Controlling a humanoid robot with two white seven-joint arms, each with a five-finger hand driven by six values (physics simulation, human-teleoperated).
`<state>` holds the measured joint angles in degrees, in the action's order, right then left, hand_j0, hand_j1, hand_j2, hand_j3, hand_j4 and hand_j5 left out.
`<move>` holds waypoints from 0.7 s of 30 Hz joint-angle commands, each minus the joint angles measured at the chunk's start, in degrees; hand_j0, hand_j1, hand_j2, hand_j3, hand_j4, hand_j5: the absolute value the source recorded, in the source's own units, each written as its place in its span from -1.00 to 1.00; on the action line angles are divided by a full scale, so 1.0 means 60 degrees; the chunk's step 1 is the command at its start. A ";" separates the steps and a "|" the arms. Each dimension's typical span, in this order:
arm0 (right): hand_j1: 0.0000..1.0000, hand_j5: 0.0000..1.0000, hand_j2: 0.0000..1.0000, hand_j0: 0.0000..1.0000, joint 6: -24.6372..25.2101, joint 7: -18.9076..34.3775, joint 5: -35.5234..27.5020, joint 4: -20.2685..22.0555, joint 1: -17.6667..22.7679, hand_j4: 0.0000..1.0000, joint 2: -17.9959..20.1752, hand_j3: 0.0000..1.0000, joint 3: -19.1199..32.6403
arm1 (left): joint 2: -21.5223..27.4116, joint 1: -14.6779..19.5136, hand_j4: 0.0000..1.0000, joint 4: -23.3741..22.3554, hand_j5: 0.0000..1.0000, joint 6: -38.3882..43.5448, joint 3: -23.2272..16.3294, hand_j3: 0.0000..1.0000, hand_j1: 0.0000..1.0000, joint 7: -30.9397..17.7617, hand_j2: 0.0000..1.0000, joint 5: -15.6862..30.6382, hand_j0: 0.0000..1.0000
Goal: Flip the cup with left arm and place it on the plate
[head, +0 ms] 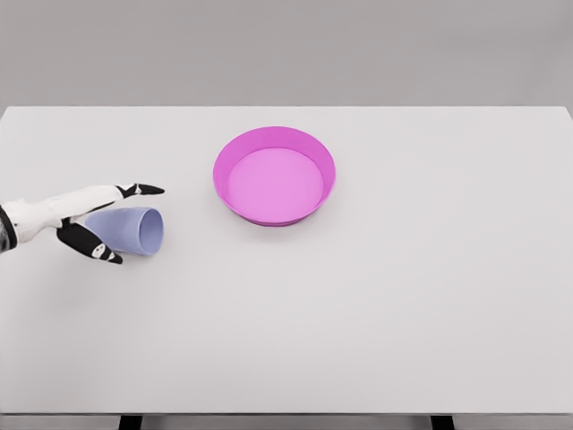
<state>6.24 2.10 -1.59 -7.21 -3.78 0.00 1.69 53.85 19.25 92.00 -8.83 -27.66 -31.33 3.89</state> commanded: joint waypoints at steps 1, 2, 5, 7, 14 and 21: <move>1.00 1.00 1.00 1.00 0.0000 0.0001 0.0002 -0.0014 0.0000 1.00 0.0000 1.00 -0.0003 | -0.0113 0.0000 1.00 -0.0011 1.00 0.0183 -0.0048 1.00 1.00 0.0007 1.00 -0.0107 1.00; 1.00 1.00 1.00 1.00 0.0000 0.0001 0.0002 0.0000 0.0015 1.00 0.0000 1.00 -0.0003 | -0.0098 -0.0014 1.00 -0.0011 1.00 0.0183 -0.0048 1.00 1.00 0.0007 1.00 -0.0107 1.00; 1.00 1.00 1.00 1.00 0.0000 0.0001 0.0002 0.0000 0.0000 1.00 0.0000 1.00 -0.0003 | -0.0098 -0.0015 1.00 0.0004 1.00 0.0183 -0.0121 1.00 1.00 -0.0022 1.00 -0.0107 1.00; 1.00 1.00 1.00 1.00 0.0000 0.0001 0.0002 0.0000 0.0000 1.00 0.0000 1.00 -0.0003 | -0.0098 0.0044 1.00 0.0019 1.00 0.0183 -0.0151 1.00 1.00 -0.0008 1.00 -0.0077 1.00; 1.00 1.00 1.00 1.00 0.0000 0.0001 0.0002 0.0000 0.0000 1.00 0.0000 1.00 -0.0003 | -0.0098 0.0088 0.81 0.0048 0.81 0.0740 -0.0180 0.81 0.81 0.0022 0.81 -0.0048 0.81; 1.00 1.00 1.00 1.00 0.0000 0.0001 0.0002 -0.0014 0.0015 1.00 0.0000 1.00 -0.0003 | -0.0113 0.0146 0.44 0.0077 0.44 0.0754 -0.0444 0.44 0.44 0.0007 0.44 -0.0092 0.44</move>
<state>6.24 2.10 -1.59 -7.21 -3.78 0.00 1.68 53.12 20.13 92.37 -4.45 -30.02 -31.28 3.18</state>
